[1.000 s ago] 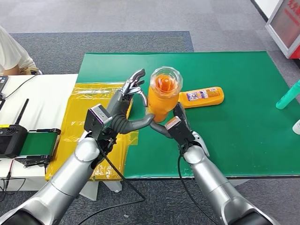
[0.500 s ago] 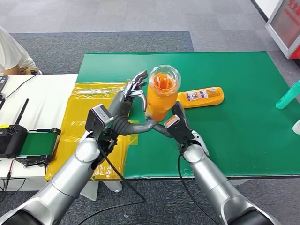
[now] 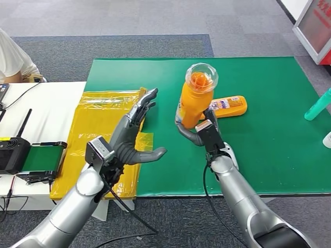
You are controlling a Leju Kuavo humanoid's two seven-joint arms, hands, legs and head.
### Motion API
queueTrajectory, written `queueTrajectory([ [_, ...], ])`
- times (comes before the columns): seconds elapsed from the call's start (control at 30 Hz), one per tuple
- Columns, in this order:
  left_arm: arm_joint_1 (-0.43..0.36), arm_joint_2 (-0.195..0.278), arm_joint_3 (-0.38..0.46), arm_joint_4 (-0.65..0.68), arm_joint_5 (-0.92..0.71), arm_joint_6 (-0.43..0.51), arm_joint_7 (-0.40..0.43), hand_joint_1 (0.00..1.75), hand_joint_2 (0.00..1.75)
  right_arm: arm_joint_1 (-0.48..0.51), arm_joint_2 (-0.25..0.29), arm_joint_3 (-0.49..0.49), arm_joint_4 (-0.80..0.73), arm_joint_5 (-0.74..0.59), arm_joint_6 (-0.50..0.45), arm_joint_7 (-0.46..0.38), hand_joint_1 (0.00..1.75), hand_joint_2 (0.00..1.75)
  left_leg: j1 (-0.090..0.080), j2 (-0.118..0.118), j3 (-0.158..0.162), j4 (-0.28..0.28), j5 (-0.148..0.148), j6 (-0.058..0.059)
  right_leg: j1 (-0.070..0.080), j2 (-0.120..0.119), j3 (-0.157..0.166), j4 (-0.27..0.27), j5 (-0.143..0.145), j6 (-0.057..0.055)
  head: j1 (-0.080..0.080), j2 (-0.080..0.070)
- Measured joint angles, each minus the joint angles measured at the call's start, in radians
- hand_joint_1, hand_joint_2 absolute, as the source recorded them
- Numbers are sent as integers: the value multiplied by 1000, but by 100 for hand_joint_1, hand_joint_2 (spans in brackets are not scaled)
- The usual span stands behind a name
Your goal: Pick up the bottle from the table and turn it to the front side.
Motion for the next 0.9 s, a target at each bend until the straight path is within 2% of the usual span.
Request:
queueTrajectory([
  [0.23,30,26,21,-30,-1,10,-2,0,175,0,-11,-52,15,8,-3,0,175,175,0,0,0,0,0,0,0,0,0,0,0,0,0,0],
  [0.53,42,37,34,-43,-12,36,-3,0,175,1,-12,-70,16,25,3,-3,175,175,0,0,0,0,0,0,0,0,0,0,0,0,0,0],
  [0.9,1,4,42,-16,-46,82,4,0,175,43,17,0,-88,99,12,4,175,175,0,0,0,0,0,0,0,0,0,0,0,0,0,0],
])
